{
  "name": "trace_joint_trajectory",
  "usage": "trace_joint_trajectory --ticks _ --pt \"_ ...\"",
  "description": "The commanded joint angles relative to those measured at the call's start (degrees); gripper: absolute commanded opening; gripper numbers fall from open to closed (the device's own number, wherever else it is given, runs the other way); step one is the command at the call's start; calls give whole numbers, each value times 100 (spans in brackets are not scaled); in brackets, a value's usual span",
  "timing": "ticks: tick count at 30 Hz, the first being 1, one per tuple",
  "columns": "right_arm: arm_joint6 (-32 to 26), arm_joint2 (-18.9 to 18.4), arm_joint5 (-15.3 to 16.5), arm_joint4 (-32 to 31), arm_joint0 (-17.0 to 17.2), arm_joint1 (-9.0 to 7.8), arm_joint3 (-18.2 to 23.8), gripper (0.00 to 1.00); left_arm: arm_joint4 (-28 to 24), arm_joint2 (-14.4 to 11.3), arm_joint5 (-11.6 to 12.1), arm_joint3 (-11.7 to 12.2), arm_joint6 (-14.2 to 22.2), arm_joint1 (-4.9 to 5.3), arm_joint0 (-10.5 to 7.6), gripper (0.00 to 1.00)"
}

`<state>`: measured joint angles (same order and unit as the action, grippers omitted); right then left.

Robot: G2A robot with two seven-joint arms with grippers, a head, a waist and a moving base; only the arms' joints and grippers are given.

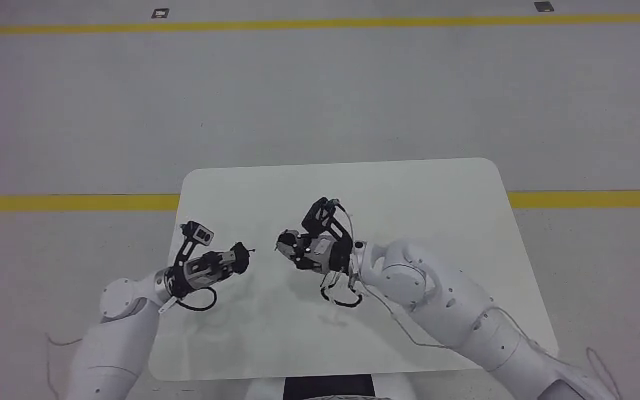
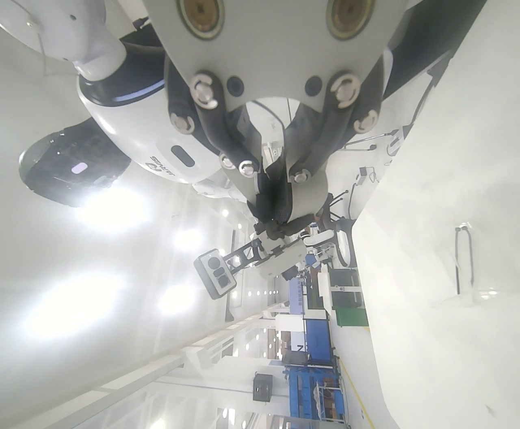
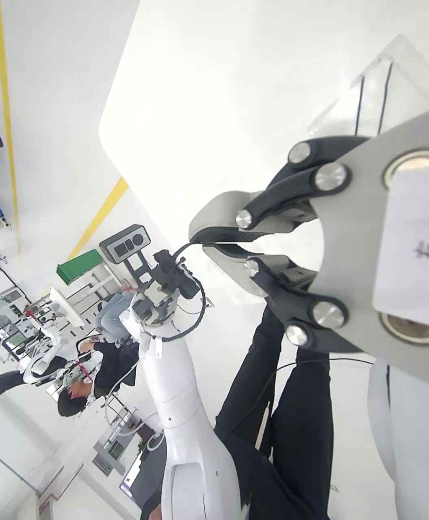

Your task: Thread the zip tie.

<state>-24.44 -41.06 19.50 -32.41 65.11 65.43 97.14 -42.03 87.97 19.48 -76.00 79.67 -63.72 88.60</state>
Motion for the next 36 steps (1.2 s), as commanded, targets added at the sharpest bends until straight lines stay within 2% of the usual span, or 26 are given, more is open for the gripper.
trace_joint_trajectory --ticks 1,7,9,12,16,22,28,31,36 --pt "-1 -5 -2 1 3 -2 2 0 -3 -1 0 -2 -3 5 0 0" --pt "74 -10 -8 64 37 4 17 0 -3 -1 0 -2 -3 5 0 0" --pt "298 -29 -66 213 114 32 36 0 -458 -99 -50 20 -139 -35 41 0" --pt "491 -17 -271 410 172 85 47 0 -256 -48 0 123 -101 -49 26 0" --pt "577 25 -532 673 169 170 43 0 -318 15 0 249 -3 -182 89 0" --pt "586 204 -746 734 61 305 -80 0 72 197 0 273 -3 -408 111 0" --pt "830 240 -891 703 68 404 -264 0 322 491 0 282 -3 -724 26 0" --pt "952 228 -867 628 103 426 -313 0 412 495 0 277 -3 -890 6 0" --pt "952 228 -867 628 103 426 -313 0 412 495 0 277 -3 -890 6 0"
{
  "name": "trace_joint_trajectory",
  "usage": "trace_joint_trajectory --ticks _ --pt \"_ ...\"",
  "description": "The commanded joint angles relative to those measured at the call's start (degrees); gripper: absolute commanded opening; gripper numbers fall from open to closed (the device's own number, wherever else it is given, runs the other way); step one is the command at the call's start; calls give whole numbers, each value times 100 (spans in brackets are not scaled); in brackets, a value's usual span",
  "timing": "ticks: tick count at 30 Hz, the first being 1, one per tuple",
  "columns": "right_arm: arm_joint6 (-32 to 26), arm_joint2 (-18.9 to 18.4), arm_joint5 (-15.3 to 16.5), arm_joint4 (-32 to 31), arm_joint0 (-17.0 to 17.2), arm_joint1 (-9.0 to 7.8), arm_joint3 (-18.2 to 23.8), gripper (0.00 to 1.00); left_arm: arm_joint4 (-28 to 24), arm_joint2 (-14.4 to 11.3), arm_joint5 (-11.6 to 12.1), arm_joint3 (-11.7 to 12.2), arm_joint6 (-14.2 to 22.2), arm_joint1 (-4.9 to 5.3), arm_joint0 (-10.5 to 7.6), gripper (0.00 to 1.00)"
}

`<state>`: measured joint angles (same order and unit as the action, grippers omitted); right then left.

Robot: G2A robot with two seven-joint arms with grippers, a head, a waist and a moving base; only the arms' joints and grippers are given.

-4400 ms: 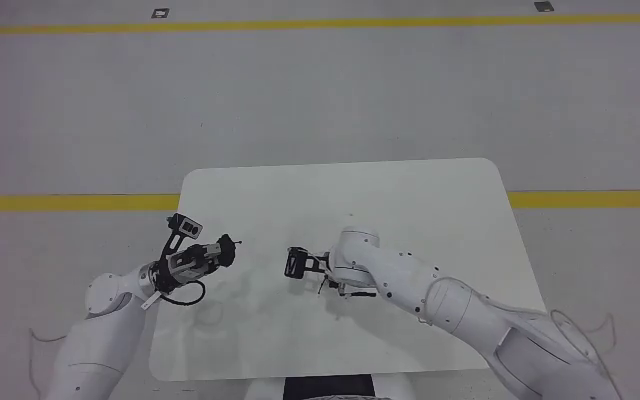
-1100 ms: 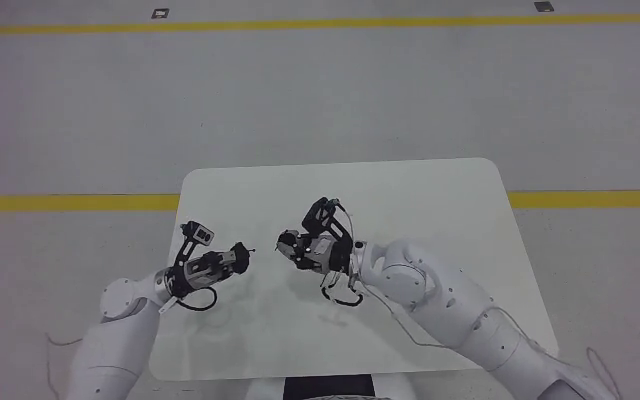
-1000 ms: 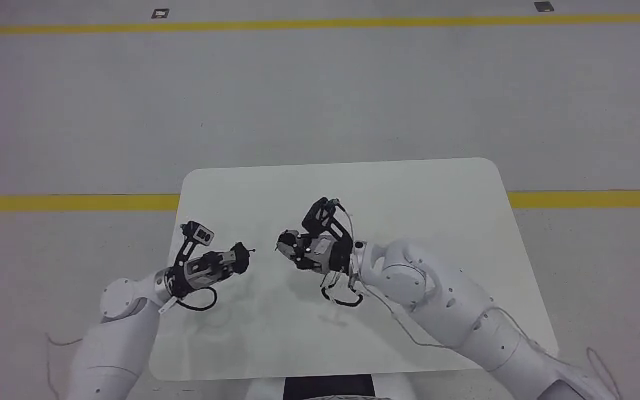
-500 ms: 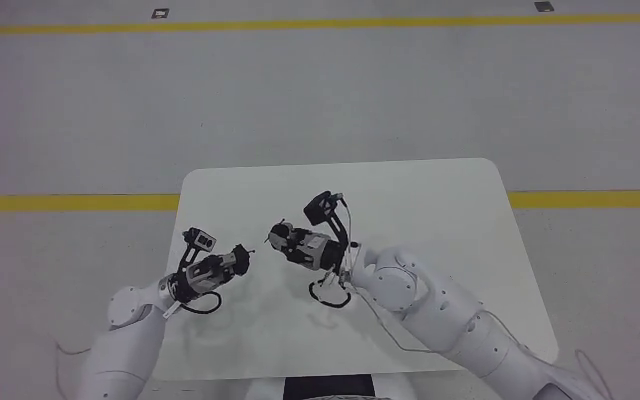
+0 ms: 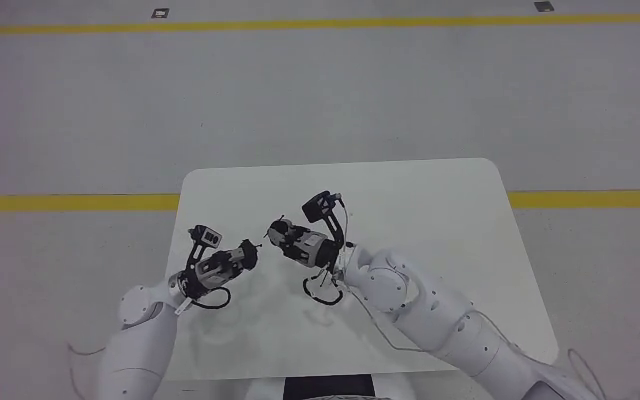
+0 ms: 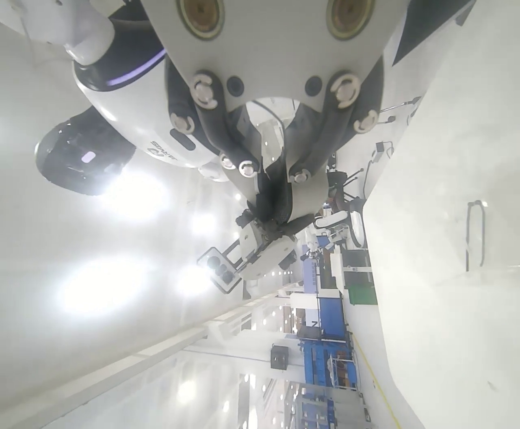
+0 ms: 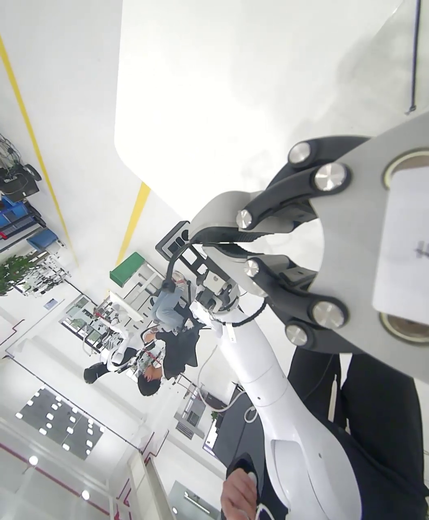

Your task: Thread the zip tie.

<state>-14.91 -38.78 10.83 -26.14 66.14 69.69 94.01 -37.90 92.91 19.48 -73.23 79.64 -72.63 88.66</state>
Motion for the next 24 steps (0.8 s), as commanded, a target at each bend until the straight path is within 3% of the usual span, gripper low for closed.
trace_joint_trajectory --ticks 1,4,8,11,14,24 --pt "-1 0 -1 1 0 0 0 0 -2 1 0 1 0 1 0 0" --pt "-1 0 -1 1 0 0 0 0 12 2 0 -10 -53 1 -4 0" --pt "-1 0 -1 1 0 0 0 0 373 8 0 -218 -640 -25 102 0" --pt "-1 0 -1 1 0 0 0 0 600 41 0 -371 -865 -84 206 0" --pt "-1 0 -1 1 0 0 0 0 644 15 0 -448 -915 -166 294 0" --pt "-1 0 -1 1 0 0 0 0 644 15 0 -448 -915 -166 294 0"
